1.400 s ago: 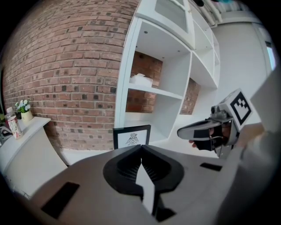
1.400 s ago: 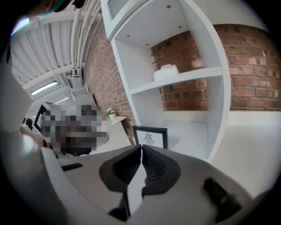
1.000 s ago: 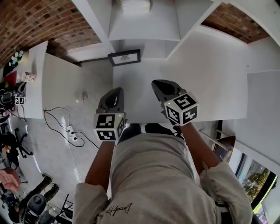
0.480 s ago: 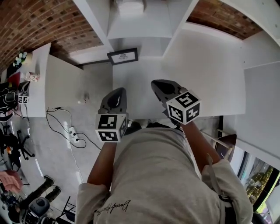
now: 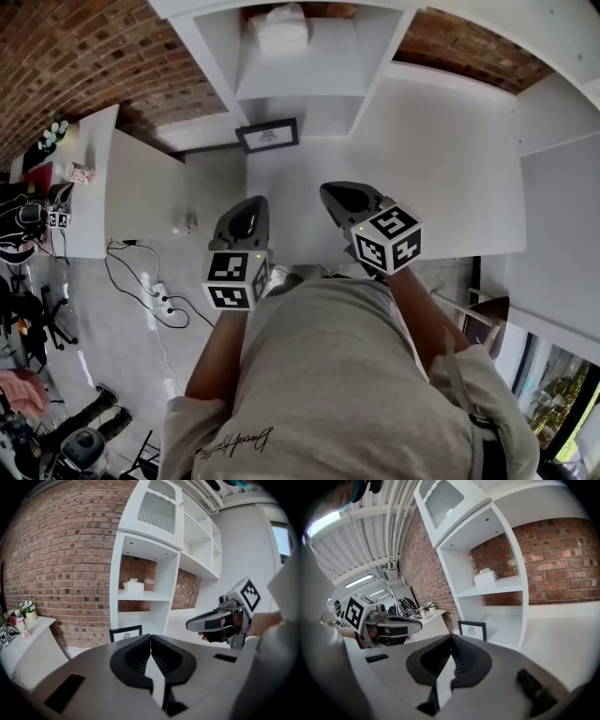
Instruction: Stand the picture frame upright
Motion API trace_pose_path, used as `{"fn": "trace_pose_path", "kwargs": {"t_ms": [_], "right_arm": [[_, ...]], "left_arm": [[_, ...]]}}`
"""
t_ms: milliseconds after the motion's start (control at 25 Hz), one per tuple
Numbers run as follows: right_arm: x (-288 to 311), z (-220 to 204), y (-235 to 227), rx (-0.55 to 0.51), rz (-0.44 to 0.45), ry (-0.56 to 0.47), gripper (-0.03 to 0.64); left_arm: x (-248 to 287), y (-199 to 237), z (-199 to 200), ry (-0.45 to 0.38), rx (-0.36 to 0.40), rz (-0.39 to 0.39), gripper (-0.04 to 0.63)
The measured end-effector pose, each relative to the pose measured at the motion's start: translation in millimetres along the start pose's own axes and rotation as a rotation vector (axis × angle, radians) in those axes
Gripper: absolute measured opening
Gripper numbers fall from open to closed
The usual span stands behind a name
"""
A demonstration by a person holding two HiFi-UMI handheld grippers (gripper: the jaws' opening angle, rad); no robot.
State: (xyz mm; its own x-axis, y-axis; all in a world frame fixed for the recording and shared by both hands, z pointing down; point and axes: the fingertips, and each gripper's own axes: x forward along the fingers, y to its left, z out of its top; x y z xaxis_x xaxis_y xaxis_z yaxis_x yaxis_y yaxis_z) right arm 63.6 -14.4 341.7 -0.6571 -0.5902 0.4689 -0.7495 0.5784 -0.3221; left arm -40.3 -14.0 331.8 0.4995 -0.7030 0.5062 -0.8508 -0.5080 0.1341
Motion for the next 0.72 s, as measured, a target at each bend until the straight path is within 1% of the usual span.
{"fn": "trace_pose_path", "kwargs": {"t_ms": [200,440,720], "right_arm": [[0,-2,4,-0.001,0.011,0.003,0.028],[3,-2,13,-0.001,0.024,0.004,0.028],[7,-2,17,0.001,0.031,0.002,0.028]], "left_arm": [[1,-2,4,-0.013,0.005,-0.007,0.017],[-4,0,0,-0.012,-0.013,-0.007,0.017],[-5,2,-2,-0.015,-0.013,-0.007,0.017]]}}
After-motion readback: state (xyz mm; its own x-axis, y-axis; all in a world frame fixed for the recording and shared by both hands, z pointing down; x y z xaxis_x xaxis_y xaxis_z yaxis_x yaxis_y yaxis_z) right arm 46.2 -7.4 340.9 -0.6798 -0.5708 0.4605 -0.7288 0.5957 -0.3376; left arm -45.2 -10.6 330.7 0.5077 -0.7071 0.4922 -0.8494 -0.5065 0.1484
